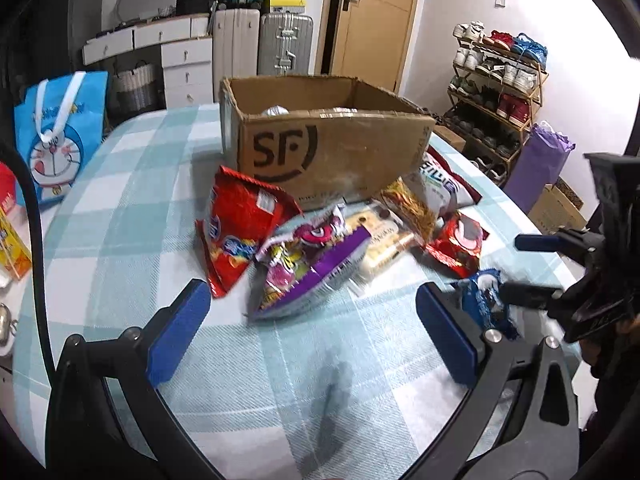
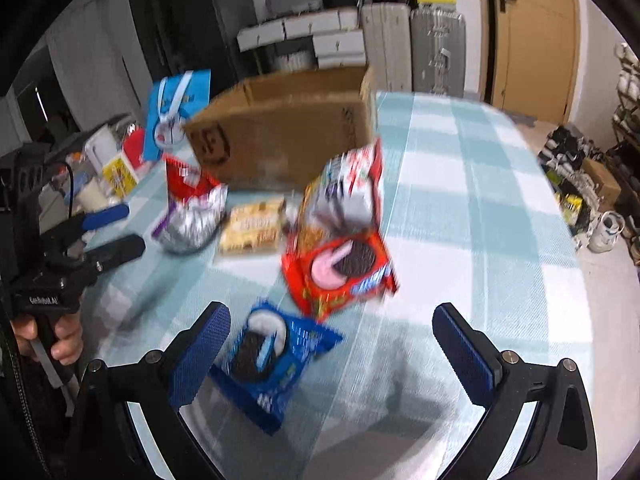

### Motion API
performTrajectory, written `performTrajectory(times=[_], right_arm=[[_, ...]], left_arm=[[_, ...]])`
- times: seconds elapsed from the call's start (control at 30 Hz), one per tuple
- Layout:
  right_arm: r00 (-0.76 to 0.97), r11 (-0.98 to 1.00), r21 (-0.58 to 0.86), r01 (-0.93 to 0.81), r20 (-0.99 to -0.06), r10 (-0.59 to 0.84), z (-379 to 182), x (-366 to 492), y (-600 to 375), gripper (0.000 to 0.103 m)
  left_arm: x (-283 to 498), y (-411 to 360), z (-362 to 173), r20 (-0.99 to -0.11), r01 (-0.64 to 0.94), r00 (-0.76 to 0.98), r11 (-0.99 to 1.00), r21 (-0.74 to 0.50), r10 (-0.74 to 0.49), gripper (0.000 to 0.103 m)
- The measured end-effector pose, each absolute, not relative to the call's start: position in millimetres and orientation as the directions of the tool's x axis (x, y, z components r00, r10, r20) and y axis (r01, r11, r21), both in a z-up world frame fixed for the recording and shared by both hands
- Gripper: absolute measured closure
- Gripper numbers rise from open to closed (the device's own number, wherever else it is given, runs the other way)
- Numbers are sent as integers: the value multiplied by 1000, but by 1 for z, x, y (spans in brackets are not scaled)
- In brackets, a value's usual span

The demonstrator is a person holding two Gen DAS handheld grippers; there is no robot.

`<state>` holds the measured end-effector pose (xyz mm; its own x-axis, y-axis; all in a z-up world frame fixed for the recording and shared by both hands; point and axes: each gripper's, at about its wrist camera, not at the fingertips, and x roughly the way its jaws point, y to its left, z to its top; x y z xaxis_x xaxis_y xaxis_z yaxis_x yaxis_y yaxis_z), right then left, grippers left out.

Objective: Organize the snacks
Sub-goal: 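Move the right gripper to the blue Oreo pack and grasp it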

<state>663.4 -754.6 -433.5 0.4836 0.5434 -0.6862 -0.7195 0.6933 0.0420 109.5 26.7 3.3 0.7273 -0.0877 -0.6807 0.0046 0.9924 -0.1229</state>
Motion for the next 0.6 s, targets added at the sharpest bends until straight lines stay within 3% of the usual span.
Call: performTrajectory(times=[0.13,0.6], right_arm=[[445,663,13,-749,-732,516,-449,663,-747,0],[419,621,-10,-784,-747,516,-462,651,-719,0]], left_arm=[[109,24,2,-675,16,731,992,-126,-98,1],[113,24,-10,-695,20,711,991,-133,-108,1]])
